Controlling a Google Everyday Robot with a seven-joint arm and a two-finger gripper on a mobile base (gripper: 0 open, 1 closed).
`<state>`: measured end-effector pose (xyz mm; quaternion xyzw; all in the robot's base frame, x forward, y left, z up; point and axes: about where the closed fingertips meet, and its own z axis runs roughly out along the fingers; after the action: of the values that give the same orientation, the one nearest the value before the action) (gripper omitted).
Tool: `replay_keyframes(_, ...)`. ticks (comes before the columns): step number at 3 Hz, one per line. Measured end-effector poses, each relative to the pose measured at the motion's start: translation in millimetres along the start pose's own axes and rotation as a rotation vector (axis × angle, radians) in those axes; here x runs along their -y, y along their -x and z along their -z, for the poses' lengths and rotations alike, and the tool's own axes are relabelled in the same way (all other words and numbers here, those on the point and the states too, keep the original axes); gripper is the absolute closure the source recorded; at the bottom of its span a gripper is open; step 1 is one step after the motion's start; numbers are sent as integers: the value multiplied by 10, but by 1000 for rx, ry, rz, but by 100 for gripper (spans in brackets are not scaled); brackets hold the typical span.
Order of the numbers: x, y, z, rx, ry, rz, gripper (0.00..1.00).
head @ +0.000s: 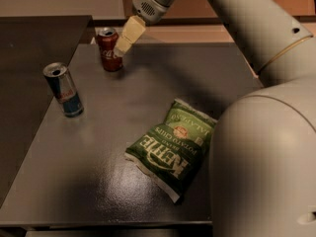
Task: Pick coke can
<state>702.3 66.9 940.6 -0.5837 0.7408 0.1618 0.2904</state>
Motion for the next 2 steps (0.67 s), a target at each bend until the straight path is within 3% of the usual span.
replay_keyframes(2, -77, 38, -308, 41, 15, -9, 0)
